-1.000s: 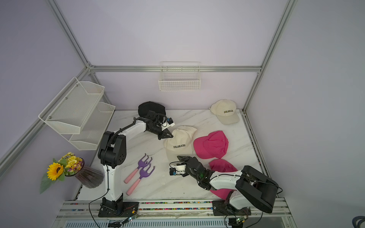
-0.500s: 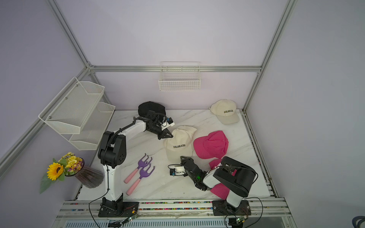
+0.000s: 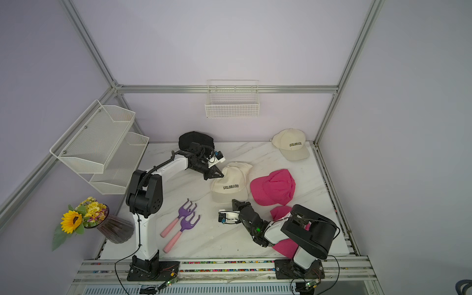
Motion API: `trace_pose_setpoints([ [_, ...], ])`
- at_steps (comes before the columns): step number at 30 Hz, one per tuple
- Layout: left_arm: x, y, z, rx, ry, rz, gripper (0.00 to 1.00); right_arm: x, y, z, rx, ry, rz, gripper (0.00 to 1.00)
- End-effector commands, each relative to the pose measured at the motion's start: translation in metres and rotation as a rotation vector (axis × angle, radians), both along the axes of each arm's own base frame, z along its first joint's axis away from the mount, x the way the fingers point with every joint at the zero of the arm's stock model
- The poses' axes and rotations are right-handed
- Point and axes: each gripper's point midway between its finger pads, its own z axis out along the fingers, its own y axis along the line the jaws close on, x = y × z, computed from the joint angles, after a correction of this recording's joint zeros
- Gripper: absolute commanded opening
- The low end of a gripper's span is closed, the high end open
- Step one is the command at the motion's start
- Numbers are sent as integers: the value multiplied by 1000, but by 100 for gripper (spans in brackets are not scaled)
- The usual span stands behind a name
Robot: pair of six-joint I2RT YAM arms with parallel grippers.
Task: Stack the baseball caps by color
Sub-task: Place the baseball cap on the baseball cap.
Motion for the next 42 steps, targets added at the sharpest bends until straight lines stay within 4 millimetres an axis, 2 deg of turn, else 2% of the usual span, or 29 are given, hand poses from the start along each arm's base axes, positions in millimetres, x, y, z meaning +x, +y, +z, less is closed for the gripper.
trace_pose_setpoints([
  [1,-16,-14,66,-83,-122,-66,0,-6,-2,6,13,24,5,0],
  [4,-20,-24,82,-93,-190,-93,0,-5,-9,15,4,-3,-10,0],
  [7,-16,-28,94,-112,-238,-96,0,0,-19,20,-16,-27,-39,0],
  [13,1,-32,94,-100,-267,-81,0,20,-41,33,-73,-81,-40,0],
  [15,6,-32,91,-93,-268,-76,0,27,-43,39,-80,-97,-16,0],
  [18,13,-33,85,-81,-269,-71,0,35,-38,37,-110,-103,25,0],
  [24,18,-34,75,-63,-248,-71,0,33,-17,20,-126,-57,131,0],
  [27,21,-32,58,-36,-223,-61,0,29,-16,9,-132,-25,154,0],
  [31,24,-30,30,5,-163,-45,0,26,-12,4,-72,28,205,0],
  [34,26,-28,16,8,-144,-39,1,30,-13,-18,-132,46,217,0],
  [36,32,-26,7,9,-138,-20,6,34,-11,-31,-149,61,213,0],
  [38,38,-25,2,5,-130,2,21,37,-9,-39,-156,73,214,0],
  [40,43,-25,7,-10,-123,18,53,38,-8,-45,-159,86,211,0],
  [42,44,-26,17,-31,-129,28,74,39,-10,-50,-162,100,202,0],
])
